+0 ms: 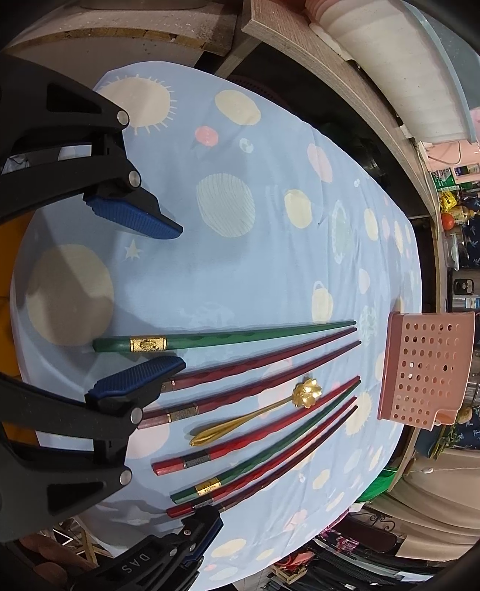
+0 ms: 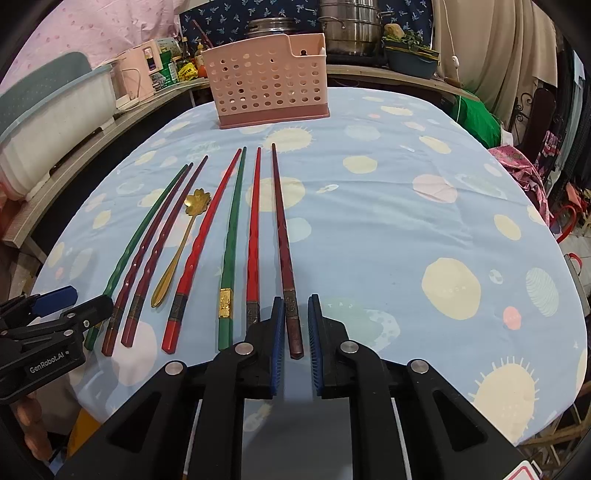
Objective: Organize utensils
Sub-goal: 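Grasp a dark red chopstick with the right tool while the left tool grasps a green chopstick, then lift both chopsticks to the pink holder and open both tools to drop them in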
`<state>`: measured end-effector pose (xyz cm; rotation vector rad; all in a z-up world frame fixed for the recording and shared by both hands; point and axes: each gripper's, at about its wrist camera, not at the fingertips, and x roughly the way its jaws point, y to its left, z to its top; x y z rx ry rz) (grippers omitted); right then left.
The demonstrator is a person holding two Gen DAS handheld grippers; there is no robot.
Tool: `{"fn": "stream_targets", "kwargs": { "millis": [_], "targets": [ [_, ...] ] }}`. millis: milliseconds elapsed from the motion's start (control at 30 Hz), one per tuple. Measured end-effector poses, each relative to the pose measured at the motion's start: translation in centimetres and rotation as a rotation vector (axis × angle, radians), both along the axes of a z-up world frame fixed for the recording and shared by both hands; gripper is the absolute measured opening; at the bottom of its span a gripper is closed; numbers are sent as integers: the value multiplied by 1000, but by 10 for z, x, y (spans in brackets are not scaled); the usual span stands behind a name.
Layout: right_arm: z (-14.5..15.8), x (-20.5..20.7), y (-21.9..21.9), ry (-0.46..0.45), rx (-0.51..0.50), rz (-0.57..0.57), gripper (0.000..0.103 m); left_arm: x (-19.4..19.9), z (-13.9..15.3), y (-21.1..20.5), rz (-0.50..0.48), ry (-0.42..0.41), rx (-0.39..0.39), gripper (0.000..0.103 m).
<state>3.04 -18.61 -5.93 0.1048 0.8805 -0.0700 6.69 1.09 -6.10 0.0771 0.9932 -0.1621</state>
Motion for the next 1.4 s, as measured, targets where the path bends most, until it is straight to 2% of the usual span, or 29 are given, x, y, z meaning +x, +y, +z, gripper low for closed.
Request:
{"fn": "stream_targets", "kwargs": {
  "millis": [200, 367, 467, 633, 733, 767, 1067, 1200, 1400],
  "targets": [
    [0, 0, 0, 0, -1, 0, 12, -1, 0, -1, 0, -10, 8, 63],
    [0, 0, 0, -1, -1, 0, 12, -3, 0, -1, -11, -10, -1, 57],
    [0, 0, 0, -1, 0, 1, 12, -5, 1, -2, -24, -13, -3, 48],
    [0, 0, 0, -1, 1, 0, 12, -8, 3, -2, -50, -3, -17, 19],
    [0, 0, 0, -1, 4, 2, 11, -10, 4, -1, -67, 11, -35, 7],
    [0, 0, 0, 0, 7, 3, 8, -10, 4, -1, -70, 14, -41, 7],
    [18, 0, -3, -23, 32, 14, 7, -7, 22, 4, -68, 5, -85, 7],
    [41, 4, -11, -74, 55, 11, 7, 6, 44, 9, -67, -13, -119, 7],
    [85, 17, -22, -171, 63, 11, 7, 33, 94, 12, -59, -102, -132, 7]
  ]
}}
